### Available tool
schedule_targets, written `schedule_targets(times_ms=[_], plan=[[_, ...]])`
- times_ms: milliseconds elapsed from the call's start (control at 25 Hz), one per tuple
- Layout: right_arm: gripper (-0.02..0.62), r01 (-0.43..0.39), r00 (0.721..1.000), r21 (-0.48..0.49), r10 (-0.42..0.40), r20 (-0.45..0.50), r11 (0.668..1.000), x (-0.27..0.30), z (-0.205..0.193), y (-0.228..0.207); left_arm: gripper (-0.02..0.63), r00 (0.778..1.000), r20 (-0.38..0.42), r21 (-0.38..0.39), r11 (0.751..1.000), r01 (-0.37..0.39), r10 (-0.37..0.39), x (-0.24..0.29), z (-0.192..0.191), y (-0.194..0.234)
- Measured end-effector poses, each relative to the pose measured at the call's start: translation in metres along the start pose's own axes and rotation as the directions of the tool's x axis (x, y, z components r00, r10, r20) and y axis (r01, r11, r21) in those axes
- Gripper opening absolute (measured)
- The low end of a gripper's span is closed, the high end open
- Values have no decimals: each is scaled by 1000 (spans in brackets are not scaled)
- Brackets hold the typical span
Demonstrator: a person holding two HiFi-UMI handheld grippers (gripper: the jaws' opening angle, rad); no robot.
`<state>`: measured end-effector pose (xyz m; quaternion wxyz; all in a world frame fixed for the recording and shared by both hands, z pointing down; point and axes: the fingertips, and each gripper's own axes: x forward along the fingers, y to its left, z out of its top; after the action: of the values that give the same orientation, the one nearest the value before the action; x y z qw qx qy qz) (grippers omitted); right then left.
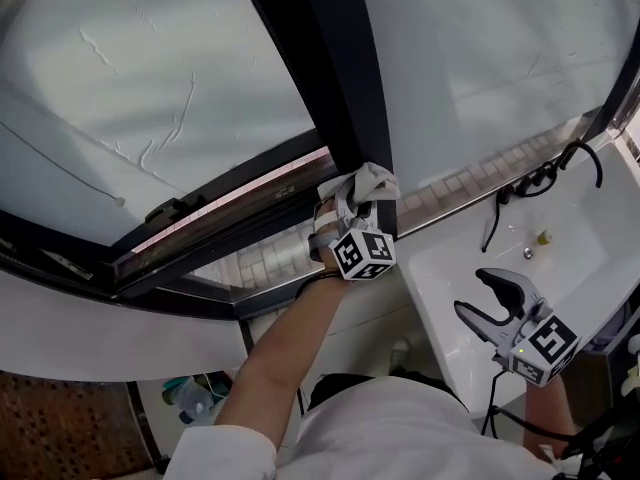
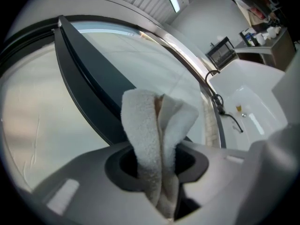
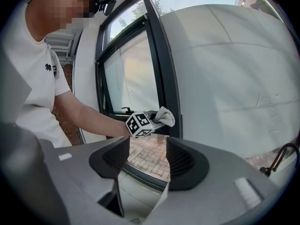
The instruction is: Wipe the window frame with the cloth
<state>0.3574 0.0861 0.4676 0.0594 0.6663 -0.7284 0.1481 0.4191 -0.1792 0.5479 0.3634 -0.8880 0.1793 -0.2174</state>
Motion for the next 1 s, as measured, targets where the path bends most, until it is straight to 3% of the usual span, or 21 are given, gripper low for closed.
schedule_targets(times_ms=[240, 560, 1000], plan=[[247, -34, 999, 0, 34, -40, 999, 20, -2, 4, 143, 1000, -7, 36, 999, 6, -6, -8, -14, 4], [248, -91, 995, -44, 89, -37, 995, 66, 5, 27, 143, 998, -49, 84, 996, -43, 47, -41, -75, 37], [247, -148, 989, -113, 144, -41, 983, 130, 39, 111, 143, 990, -93, 119, 989, -91, 102, -116, -177, 98]])
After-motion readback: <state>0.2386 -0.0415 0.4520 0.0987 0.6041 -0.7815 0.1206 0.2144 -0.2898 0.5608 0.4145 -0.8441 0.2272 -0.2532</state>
